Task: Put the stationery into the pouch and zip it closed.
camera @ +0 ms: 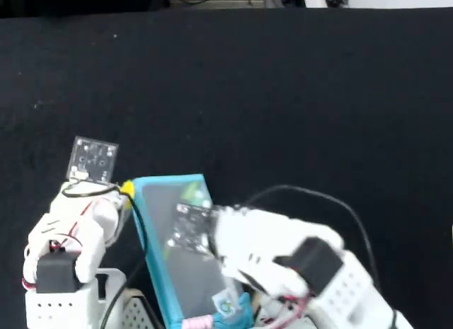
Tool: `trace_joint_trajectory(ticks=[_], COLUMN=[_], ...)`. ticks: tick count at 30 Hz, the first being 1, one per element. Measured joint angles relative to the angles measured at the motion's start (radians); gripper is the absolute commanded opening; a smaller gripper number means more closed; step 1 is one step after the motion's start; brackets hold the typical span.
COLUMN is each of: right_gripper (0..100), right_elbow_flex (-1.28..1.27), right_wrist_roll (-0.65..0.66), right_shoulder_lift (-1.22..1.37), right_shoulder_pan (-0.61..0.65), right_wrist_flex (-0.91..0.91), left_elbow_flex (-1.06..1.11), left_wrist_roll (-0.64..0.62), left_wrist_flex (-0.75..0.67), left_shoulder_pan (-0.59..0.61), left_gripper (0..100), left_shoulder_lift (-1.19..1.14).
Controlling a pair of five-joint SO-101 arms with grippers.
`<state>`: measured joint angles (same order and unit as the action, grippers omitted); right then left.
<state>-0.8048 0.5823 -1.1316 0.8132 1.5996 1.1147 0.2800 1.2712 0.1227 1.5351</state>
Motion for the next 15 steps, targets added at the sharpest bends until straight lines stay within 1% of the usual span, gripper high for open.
trace_joint_trajectory(ticks=[3, 5, 7, 11, 15], right_gripper=[17.3, 17.3, 17.3, 17.3, 17.3], right_elbow_flex=[0.0, 0.0, 0.0, 0.0, 0.0], right_wrist_roll=[0.0, 0.0, 0.0, 0.0, 0.0], right_shoulder_lift=[0.003, 0.0, -0.015, -0.051, -0.081], right_shoulder_pan=[-0.002, -0.011, -0.048, -0.114, -0.15], right_wrist_flex=[0.0, 0.0, 0.0, 0.0, 0.0], left_elbow_flex=[-0.031, -0.069, -0.117, -0.207, -0.264], left_wrist_roll=[0.0, 0.0, 0.0, 0.0, -0.002], left_wrist_flex=[0.032, 0.086, 0.15, 0.247, 0.313], left_shoulder_pan=[0.052, 0.06, 0.055, 0.008, -0.071], left_gripper=[20, 23, 28, 27, 27], left_shoulder_lift=[-0.005, 0.0, 0.0, -0.06, -0.203])
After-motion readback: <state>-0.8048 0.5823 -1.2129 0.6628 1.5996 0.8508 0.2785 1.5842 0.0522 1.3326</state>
